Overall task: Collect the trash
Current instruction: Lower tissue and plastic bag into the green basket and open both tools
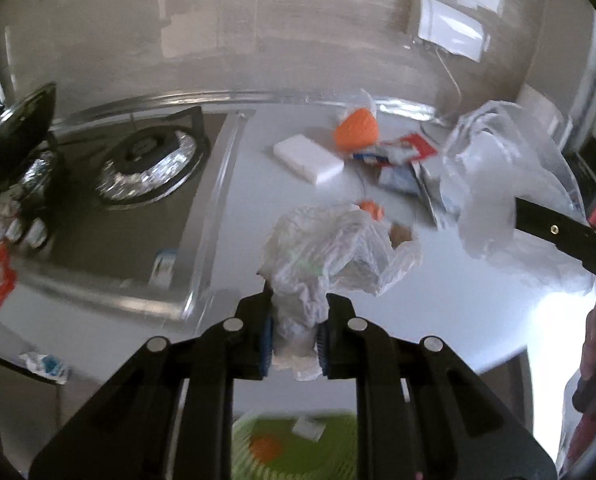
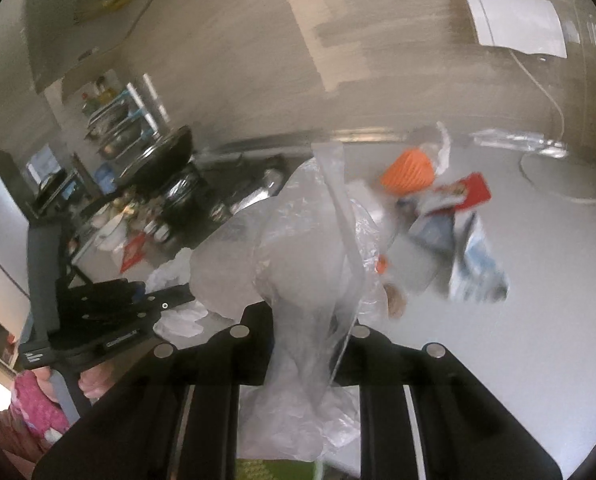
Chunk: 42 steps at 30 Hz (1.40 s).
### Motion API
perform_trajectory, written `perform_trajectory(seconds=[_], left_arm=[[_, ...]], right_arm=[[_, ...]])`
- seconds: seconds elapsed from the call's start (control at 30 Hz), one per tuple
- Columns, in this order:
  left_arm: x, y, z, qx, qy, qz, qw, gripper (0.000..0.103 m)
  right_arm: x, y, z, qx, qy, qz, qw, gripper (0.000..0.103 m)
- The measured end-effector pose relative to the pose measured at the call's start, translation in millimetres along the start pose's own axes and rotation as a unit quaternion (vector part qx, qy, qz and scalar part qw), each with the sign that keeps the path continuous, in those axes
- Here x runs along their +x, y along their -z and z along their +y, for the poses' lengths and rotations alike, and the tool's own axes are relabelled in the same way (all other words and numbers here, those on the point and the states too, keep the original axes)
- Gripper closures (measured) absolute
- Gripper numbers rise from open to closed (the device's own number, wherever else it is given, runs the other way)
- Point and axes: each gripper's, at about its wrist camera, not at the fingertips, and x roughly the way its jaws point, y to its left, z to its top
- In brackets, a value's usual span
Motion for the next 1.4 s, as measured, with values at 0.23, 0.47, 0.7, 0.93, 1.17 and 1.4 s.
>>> perform_trajectory(seconds=[0.23, 0.47, 0.7, 0.93, 1.17, 1.4], left_arm=[[-44, 73, 8, 0.019, -0.001, 0.020, 0.9996, 0.086], [-60, 143, 22, 0.034, 0.015, 0.051, 0.9980, 0.086], [-33, 197, 21, 0.047, 0.037, 0.096, 0.9935, 0.086], [-11, 213, 17, 0.057, 0.059, 0.133, 0.9878, 0.055], [-21, 207, 19, 0.066, 0.057, 0.111, 0.9900, 0.039], [-39, 194, 35, 0.066, 0.015, 0.072, 0.9951, 0.025]], right_arm=[[-20, 66, 55, 0.016, -0.003, 0.019, 1.000, 0.085], [-27, 125, 93, 0.037, 0.015, 0.035, 0.999, 0.085], [-31, 160, 101, 0.061, 0.042, 0.052, 0.996, 0.084], [-31, 174, 104, 0.073, 0.060, 0.063, 0.994, 0.084], [-24, 175, 108, 0.074, 0.065, 0.068, 0.993, 0.084], [-4, 186, 112, 0.058, 0.059, 0.090, 0.992, 0.084]])
